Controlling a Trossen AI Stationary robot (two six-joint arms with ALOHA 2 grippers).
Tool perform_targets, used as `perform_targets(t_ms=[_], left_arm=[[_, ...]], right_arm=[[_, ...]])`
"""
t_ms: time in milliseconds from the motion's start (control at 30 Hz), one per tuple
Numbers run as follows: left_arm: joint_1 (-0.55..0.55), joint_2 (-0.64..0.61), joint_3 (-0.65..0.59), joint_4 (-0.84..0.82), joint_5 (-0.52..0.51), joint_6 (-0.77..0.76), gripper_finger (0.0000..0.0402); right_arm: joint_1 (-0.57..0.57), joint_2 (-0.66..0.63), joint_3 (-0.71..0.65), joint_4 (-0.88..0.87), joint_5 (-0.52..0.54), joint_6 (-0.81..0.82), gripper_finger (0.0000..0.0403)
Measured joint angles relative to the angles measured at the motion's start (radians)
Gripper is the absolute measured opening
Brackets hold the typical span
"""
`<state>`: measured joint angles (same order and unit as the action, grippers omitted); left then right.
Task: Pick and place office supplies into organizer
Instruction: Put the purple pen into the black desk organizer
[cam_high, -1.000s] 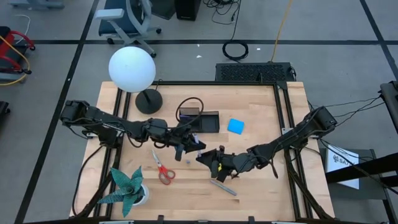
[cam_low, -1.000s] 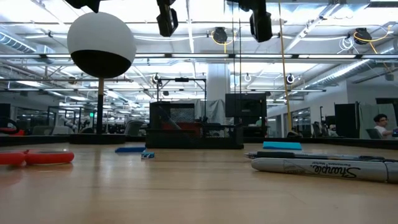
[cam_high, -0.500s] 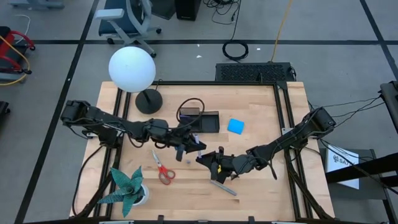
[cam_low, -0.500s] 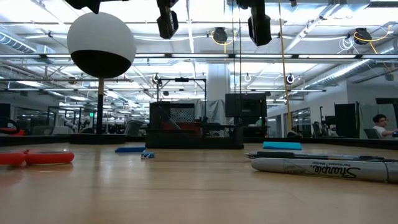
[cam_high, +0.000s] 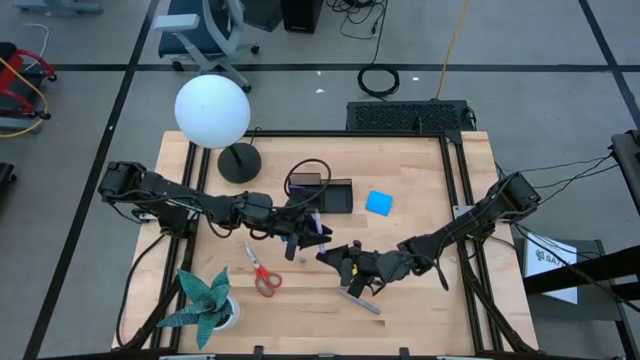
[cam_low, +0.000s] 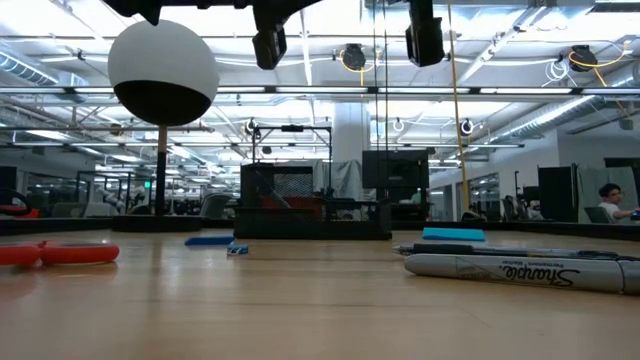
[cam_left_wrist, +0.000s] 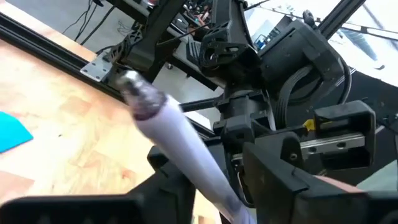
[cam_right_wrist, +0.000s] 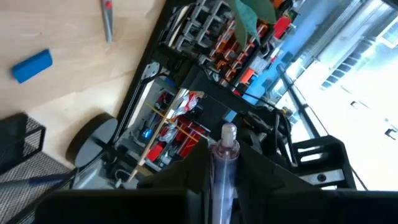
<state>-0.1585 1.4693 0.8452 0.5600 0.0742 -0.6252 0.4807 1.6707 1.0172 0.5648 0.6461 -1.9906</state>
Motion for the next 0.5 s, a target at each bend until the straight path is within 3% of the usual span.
perform_targets(t_ms=[300,500], left_arm=[[0.002,-0.065,-0.001,-0.064,-0.007,0.098,0.0181],[0.003,-0.143,-0.002,-0.197,-0.103,0.160,0.0183]], right_arm=[[0.012,-0.001,0.001,0.035,0.087,0.014,0.0027],[0.012,0.000,-0.001,0.070,0.119,0.015,0.0027]])
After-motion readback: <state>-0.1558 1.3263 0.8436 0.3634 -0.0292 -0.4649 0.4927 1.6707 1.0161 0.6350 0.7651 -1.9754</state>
